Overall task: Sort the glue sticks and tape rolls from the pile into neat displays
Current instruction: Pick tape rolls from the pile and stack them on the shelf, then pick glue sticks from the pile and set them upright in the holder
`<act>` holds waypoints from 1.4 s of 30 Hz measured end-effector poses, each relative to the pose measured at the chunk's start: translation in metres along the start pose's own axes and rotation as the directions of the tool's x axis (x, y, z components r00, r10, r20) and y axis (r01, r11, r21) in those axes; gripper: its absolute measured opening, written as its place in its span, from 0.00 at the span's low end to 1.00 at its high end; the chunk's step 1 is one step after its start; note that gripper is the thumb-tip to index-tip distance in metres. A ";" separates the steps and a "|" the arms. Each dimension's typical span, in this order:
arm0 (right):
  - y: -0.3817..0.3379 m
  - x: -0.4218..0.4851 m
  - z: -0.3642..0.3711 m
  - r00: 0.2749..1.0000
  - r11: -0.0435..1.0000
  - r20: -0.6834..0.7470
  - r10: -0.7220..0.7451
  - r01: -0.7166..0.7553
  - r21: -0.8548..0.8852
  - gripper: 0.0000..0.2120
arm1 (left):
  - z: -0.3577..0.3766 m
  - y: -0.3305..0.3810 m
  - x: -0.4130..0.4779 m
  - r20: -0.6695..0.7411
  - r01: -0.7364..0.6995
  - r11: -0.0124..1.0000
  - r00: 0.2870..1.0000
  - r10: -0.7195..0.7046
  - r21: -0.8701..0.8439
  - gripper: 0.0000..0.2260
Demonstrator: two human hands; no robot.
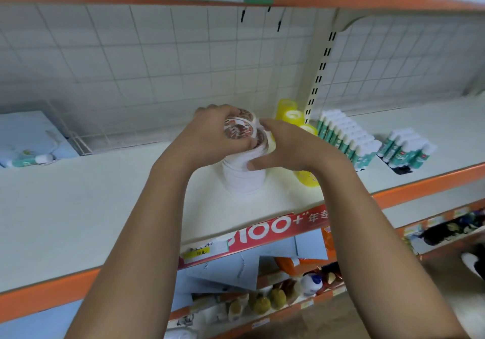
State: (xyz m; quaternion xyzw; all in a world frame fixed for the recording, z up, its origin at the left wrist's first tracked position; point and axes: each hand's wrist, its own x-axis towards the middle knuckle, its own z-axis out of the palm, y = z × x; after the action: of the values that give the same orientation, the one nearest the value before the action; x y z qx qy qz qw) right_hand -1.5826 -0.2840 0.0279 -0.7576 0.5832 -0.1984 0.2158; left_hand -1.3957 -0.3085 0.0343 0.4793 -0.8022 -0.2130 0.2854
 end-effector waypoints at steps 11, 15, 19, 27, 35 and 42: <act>0.018 -0.001 0.001 0.997 0.998 0.030 0.069 -0.069 0.003 0.32 | 0.018 -0.002 0.007 0.088 -0.030 0.997 0.995 0.037 -0.077 0.35; 0.016 0.006 0.000 0.998 0.998 0.028 0.051 -0.051 0.026 0.28 | 0.008 -0.020 -0.009 0.037 0.037 0.998 0.999 -0.035 -0.048 0.20; 0.014 0.013 -0.003 0.998 0.999 0.039 0.041 -0.040 -0.022 0.21 | 0.013 -0.021 -0.010 0.027 0.136 0.990 0.990 -0.135 -0.039 0.15; 0.017 0.016 -0.006 0.996 0.999 0.089 0.031 -0.032 0.015 0.22 | 0.020 -0.021 -0.009 0.005 0.168 0.980 0.986 -0.169 -0.109 0.16; 0.023 0.008 0.005 0.999 0.995 0.013 0.040 -0.041 0.087 0.23 | 0.029 -0.021 -0.019 -0.025 0.198 0.968 0.979 -0.204 -0.153 0.23; 0.015 -0.020 0.011 0.980 0.960 0.123 0.157 -0.123 -0.252 0.25 | 0.035 -0.034 -0.042 -0.083 0.325 0.946 0.943 -0.324 0.007 0.36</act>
State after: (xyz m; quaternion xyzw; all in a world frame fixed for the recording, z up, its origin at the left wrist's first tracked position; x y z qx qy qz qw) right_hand -1.5932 -0.2669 0.0090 -0.7472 0.6385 -0.0553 0.1758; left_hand -1.3810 -0.2843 -0.0230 0.6159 -0.7022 -0.2293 0.2739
